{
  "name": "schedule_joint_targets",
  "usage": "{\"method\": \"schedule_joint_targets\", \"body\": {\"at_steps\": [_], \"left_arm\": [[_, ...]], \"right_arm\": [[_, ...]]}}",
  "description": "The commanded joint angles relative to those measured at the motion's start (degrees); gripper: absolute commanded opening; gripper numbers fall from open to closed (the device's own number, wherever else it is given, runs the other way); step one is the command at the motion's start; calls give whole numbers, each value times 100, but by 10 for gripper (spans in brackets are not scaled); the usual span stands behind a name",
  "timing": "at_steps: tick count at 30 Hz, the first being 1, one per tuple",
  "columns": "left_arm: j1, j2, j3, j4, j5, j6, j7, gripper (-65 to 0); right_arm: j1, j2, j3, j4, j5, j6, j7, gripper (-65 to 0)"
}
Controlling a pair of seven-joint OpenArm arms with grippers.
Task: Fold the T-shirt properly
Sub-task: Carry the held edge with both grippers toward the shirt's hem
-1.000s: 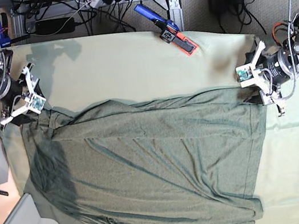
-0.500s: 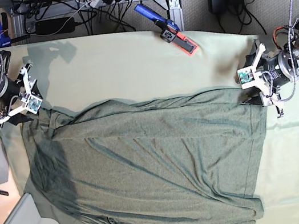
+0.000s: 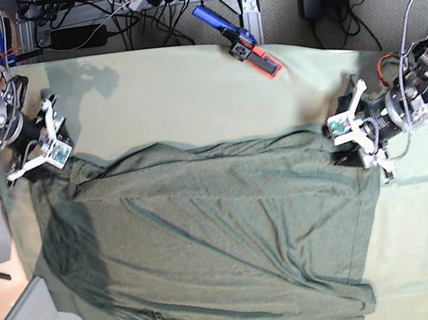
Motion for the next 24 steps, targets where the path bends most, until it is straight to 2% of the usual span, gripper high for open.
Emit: {"method": "schedule_joint_targets", "body": {"at_steps": [1,9,16,17,18,22,23,24], "left_arm": [[-26,-66,4,-22,116,-42,262,-295],[-26,-66,4,-22,105,-44,308,-295],[-26,-66,4,-22,109,-48,411,-296],[-26,-63,4,-22,109,-48,409,-311],[-26,-63,4,-22,107,-46,407,-354],[-26,-66,2,-22,107,-46,409,-614],[-26,-66,2,-22,92,-44,407,-650],[-26,-68,2,-20,46,-46,409,-650]], "right_arm": [[199,155,-66,-55,-2,2,44,-299],[1012,155,-1132,-566,-66,0,42,-299],[1075,155,-1217,-577,-42,2,44,-302],[1075,155,-1217,-577,-42,2,44,-324],[1075,155,-1217,-577,-42,2,44,-367],[1075,157,-1217,-579,-42,4,44,-610],[1075,157,-1217,-579,-42,4,44,-650],[1078,157,-1217,-577,-42,2,44,-650]]}}
